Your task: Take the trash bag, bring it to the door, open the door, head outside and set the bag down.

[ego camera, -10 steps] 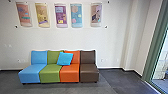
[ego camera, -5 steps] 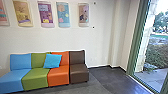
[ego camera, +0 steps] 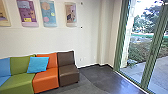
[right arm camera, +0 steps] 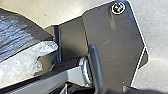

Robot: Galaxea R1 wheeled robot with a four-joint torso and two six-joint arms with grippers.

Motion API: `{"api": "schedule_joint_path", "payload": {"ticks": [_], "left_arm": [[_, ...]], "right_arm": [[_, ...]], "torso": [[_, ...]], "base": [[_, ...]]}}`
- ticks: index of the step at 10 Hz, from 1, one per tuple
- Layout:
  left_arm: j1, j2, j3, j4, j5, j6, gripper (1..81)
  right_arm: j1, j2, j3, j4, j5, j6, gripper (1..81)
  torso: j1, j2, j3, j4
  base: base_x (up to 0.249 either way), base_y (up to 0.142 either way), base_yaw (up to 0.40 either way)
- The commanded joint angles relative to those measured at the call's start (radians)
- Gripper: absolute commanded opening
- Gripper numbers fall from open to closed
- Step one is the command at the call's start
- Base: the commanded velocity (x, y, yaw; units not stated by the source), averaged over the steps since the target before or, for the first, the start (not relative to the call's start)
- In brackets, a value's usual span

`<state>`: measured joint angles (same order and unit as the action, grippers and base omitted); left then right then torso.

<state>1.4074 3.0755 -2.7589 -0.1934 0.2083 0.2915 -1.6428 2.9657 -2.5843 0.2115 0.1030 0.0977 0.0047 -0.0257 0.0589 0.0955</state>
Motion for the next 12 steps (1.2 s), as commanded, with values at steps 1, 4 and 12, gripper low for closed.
{"api": "schedule_joint_path", "payload": {"ticks": [1, 4, 12], "left_arm": [[-0.077, 0.005, 0.002, 0.003, 0.057, 0.009, 1.0], [-0.077, 0.006, 0.002, 0.003, 0.057, 0.009, 1.0], [-0.075, 0.000, 0.002, 0.003, 0.056, 0.009, 1.0]], "right_arm": [[0.046, 0.000, 0.006, -0.006, -0.058, -0.003, 81.1], [0.045, 0.000, 0.006, -0.006, -0.058, -0.003, 81.1], [0.045, 0.005, 0.006, -0.006, -0.058, -0.003, 81.1]], "torso": [[0.000, 0.000, 0.000, 0.000], [0.000, 0.000, 0.000, 0.000], [0.000, 0.000, 0.000, 0.000]], "base": [[0.000, 0.000, -0.365], [0.000, 0.000, -0.375], [0.000, 0.000, -0.378]]}}
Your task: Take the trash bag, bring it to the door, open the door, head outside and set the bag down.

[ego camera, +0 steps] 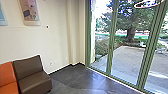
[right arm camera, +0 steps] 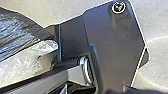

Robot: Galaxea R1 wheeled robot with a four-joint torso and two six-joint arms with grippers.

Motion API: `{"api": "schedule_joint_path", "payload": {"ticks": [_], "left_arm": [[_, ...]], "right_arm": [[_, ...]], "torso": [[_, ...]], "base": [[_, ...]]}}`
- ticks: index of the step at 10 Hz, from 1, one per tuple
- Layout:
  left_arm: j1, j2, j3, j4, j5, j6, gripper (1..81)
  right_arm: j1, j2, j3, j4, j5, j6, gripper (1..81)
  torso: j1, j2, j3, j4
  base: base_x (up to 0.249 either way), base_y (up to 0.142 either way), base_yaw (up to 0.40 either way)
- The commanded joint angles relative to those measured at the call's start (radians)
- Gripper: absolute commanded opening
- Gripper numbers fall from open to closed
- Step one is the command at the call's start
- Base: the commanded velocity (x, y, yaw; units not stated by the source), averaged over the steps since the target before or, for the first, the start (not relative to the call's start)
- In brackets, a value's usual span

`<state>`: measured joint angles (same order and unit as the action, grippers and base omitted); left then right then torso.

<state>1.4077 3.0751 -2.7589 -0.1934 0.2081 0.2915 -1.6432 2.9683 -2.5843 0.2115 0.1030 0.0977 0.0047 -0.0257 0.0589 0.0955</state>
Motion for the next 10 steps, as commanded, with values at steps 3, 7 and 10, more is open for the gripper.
{"api": "schedule_joint_path", "payload": {"ticks": [3, 7, 10], "left_arm": [[-0.072, 0.001, 0.002, 0.003, 0.056, 0.009, 1.0], [-0.069, -0.002, 0.001, 0.003, 0.056, 0.009, 1.0], [-0.069, -0.002, -0.001, 0.003, 0.056, 0.009, 1.0]], "right_arm": [[0.044, 0.004, 0.006, -0.006, -0.058, -0.003, 81.1], [0.039, 0.004, 0.004, -0.006, -0.058, -0.003, 81.1], [0.041, 0.005, 0.004, -0.006, -0.058, -0.003, 81.1]], "torso": [[0.000, 0.000, 0.000, 0.000], [0.000, 0.000, 0.000, 0.000], [0.000, 0.000, 0.000, 0.000]], "base": [[0.000, 0.000, -0.379], [0.000, 0.000, -0.379], [0.000, 0.000, -0.379]]}}
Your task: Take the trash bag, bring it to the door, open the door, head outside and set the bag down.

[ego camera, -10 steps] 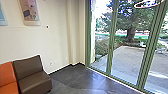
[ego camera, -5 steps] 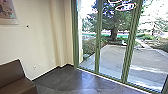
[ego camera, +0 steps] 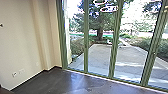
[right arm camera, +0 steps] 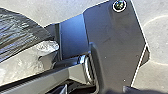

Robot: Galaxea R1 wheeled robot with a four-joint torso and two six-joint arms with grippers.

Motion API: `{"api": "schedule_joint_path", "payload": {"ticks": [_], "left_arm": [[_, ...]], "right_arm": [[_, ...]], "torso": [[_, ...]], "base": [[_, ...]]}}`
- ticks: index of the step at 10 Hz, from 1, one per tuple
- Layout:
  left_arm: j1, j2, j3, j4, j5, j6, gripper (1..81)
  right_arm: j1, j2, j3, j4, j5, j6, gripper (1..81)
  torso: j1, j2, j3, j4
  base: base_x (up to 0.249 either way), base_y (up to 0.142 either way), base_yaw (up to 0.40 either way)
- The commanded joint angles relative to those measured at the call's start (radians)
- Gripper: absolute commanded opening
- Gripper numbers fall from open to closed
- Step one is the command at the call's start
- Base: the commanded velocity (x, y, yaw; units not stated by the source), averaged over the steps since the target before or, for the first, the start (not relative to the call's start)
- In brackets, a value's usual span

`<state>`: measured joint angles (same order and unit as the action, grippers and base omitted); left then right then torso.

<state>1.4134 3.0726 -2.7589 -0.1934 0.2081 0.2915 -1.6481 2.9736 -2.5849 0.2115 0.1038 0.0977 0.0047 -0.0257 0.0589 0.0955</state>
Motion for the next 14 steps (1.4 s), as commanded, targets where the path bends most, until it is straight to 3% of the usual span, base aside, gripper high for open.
{"api": "schedule_joint_path", "payload": {"ticks": [1, 2, 3, 4, 7, 8, 9, 10, 12, 13, 14], "left_arm": [[-0.075, 0.000, -0.001, 0.003, 0.056, 0.011, 1.0], [-0.073, 0.000, -0.001, 0.005, 0.056, 0.011, 1.0], [-0.075, 0.002, -0.001, 0.005, 0.056, 0.011, 1.0], [-0.073, 0.000, -0.001, 0.005, 0.056, 0.011, 1.0], [-0.075, 0.000, -0.001, 0.005, 0.056, 0.011, 1.0], [-0.075, 0.000, -0.001, 0.005, 0.056, 0.011, 1.0], [-0.075, 0.000, -0.001, 0.005, 0.056, 0.011, 1.0], [-0.075, 0.000, -0.001, 0.005, 0.056, 0.011, 1.0], [-0.075, -0.001, -0.001, 0.005, 0.056, 0.011, 1.0], [-0.075, -0.001, -0.001, 0.005, 0.054, 0.011, 1.0], [-0.075, -0.001, -0.001, 0.005, 0.056, 0.011, 1.0]], "right_arm": [[0.046, 0.000, 0.005, -0.006, -0.059, -0.003, 81.1], [0.047, 0.001, 0.005, -0.006, -0.059, -0.003, 81.1], [0.049, 0.001, 0.005, -0.004, -0.059, -0.003, 81.1], [0.049, 0.001, 0.005, -0.004, -0.059, -0.003, 81.1], [0.050, 0.001, 0.005, -0.004, -0.059, -0.003, 81.1], [0.050, 0.003, 0.005, -0.004, -0.059, -0.003, 81.1], [0.050, 0.003, 0.005, -0.004, -0.059, -0.003, 81.1], [0.052, 0.003, 0.005, -0.004, -0.059, -0.003, 81.1], [0.052, 0.004, 0.005, -0.006, -0.061, -0.003, 81.1], [0.052, 0.004, 0.005, -0.007, -0.061, -0.003, 81.1], [0.052, 0.004, 0.003, -0.007, -0.061, -0.003, 81.1]], "torso": [[0.000, 0.000, 0.000, 0.000], [0.000, 0.000, 0.000, 0.000], [0.000, 0.000, -0.056, 0.000], [0.000, 0.000, -0.005, 0.000], [0.000, 0.000, -0.029, 0.000], [0.000, 0.000, -0.028, -0.095], [0.000, 0.000, -0.028, -0.102], [0.000, 0.000, -0.028, -0.118], [0.000, 0.000, -0.028, -0.187], [0.000, 0.000, -0.028, -0.124], [0.000, 0.000, -0.028, -0.155]], "base": [[0.000, 0.000, -0.379], [0.000, 0.000, -0.379], [0.000, 0.000, -0.380], [0.000, 0.000, -0.379], [0.000, 0.000, -0.379], [0.000, 0.000, -0.379], [0.000, 0.000, -0.379], [0.000, 0.000, -0.379], [0.000, 0.000, -0.379], [0.000, 0.000, -0.380], [0.000, 0.000, -0.379]]}}
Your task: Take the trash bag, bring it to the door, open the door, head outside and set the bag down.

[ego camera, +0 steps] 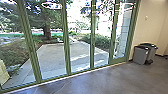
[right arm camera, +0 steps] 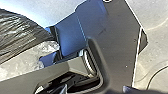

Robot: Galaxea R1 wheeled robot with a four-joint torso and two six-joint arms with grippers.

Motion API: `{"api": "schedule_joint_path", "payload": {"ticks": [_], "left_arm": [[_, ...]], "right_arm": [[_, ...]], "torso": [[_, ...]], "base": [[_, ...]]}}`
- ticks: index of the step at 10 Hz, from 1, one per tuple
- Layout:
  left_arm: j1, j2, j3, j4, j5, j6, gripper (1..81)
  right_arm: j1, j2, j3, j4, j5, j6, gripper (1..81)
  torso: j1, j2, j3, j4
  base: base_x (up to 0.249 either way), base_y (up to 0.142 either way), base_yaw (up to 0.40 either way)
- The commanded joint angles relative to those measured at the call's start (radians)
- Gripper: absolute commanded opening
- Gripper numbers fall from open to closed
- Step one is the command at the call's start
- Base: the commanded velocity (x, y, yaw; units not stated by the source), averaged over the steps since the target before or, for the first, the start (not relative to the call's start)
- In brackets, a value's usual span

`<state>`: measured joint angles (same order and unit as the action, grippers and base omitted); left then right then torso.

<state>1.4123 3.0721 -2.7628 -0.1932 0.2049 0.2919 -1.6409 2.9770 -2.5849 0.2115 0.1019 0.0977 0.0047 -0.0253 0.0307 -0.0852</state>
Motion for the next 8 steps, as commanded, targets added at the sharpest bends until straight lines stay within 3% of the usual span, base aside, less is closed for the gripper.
{"api": "schedule_joint_path", "payload": {"ticks": [1, 2, 8], "left_arm": [[-0.074, -0.001, 0.003, 0.005, 0.059, 0.010, 1.0], [-0.072, -0.001, 0.003, 0.004, 0.059, 0.010, 1.0], [-0.072, -0.002, 0.003, 0.003, 0.057, 0.009, 1.0]], "right_arm": [[0.043, 0.001, 0.002, -0.007, -0.059, -0.003, 81.1], [0.042, 0.001, 0.002, -0.007, -0.059, -0.003, 81.1], [0.045, 0.003, 0.000, -0.007, -0.059, -0.003, 81.1]], "torso": [[0.000, 0.000, 0.000, 0.001], [0.000, 0.000, 0.000, -0.007], [0.000, 0.000, 0.000, -0.007]], "base": [[0.000, 0.000, -0.379], [0.000, 0.000, -0.379], [0.000, 0.000, -0.372]]}}
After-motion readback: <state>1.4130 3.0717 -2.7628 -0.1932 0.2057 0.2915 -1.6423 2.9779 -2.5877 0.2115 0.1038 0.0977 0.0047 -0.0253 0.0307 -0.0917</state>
